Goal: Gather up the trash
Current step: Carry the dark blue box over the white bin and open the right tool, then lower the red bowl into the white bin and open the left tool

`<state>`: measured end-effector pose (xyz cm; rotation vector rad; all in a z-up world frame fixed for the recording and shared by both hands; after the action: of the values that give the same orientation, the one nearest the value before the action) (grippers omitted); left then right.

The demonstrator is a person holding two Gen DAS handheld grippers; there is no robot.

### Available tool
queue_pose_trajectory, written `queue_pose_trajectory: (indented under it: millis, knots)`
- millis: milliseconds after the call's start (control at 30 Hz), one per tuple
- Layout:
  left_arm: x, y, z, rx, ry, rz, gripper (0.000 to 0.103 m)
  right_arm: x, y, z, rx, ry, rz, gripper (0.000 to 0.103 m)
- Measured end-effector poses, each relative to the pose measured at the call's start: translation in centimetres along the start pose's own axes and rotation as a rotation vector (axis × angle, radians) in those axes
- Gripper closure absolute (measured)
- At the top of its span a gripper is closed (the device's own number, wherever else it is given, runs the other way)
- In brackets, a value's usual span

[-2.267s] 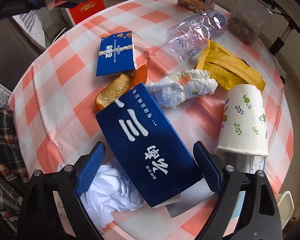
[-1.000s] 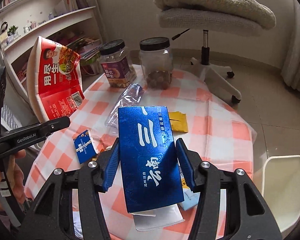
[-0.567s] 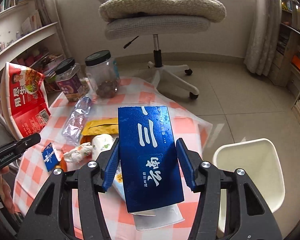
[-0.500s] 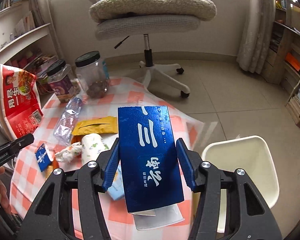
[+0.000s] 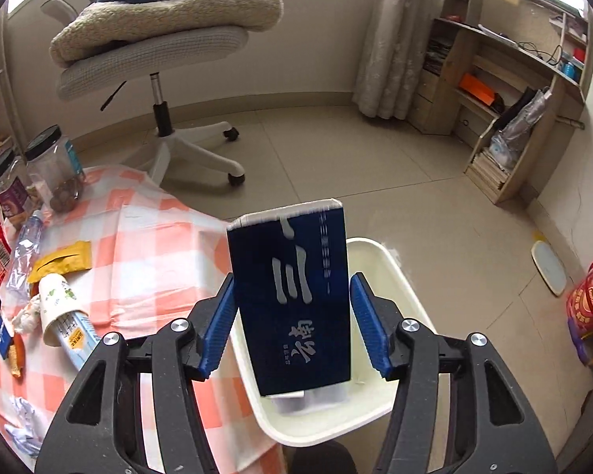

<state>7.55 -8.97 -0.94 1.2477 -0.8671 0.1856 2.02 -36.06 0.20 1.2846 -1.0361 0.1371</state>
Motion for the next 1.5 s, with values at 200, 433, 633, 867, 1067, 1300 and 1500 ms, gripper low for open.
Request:
queue_pose_trajectory:
  millis: [200, 433, 633, 867, 1067, 1300, 1500]
  knots:
    - [1.8, -2.3, 5.4, -0.103, -0.052, -0.020, 0.075, -0.4, 2.0, 2.8, -0.021, -0.077, 0.070, 0.025]
    - [4.5, -5.6, 11.8, -0.237, -0.118, -0.059, 0.075, -2.5, 5.3, 5.8, 0.033, -0.258, 0.177, 0.016]
    - [5.0, -9.2, 16.7, -0.330, -0.156, -0.141, 0.075, -3.2, 8.4, 6.5, 0.089, -0.320, 0.331, 0.009]
    - [5.2, -11.3, 20.1, -0.424, -0.175, -0.222, 0.041, -3.3, 10.3, 7.1, 0.125, -0.331, 0.419, 0.007]
    - [4.9, -10.3, 18.8, -0.410, -0.159, -0.203, 0.041, -3.4, 10.0, 7.3, 0.149, -0.356, 0.394, 0.007]
    - [3.7, -7.3, 13.3, -0.254, -0.119, -0.113, 0.036, -3.9, 10.0, 5.4, 0.183, -0.333, 0.358, 0.007]
    - [1.8, -4.1, 8.3, -0.122, -0.072, -0.074, 0.034, -4.4, 9.4, 2.6, 0.234, -0.288, 0.273, 0.007]
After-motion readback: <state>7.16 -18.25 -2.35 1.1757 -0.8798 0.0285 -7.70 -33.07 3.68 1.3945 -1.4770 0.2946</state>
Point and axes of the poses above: each gripper's, at about its wrist camera, not at the fingertips, and y roughly against the way its jaws point, z to its right, x to its top, the point moved 2 cm from there along -y, roughly the way its jaws point, and after that the axes turned 13 degrees about -y, right-handed, at the moved point
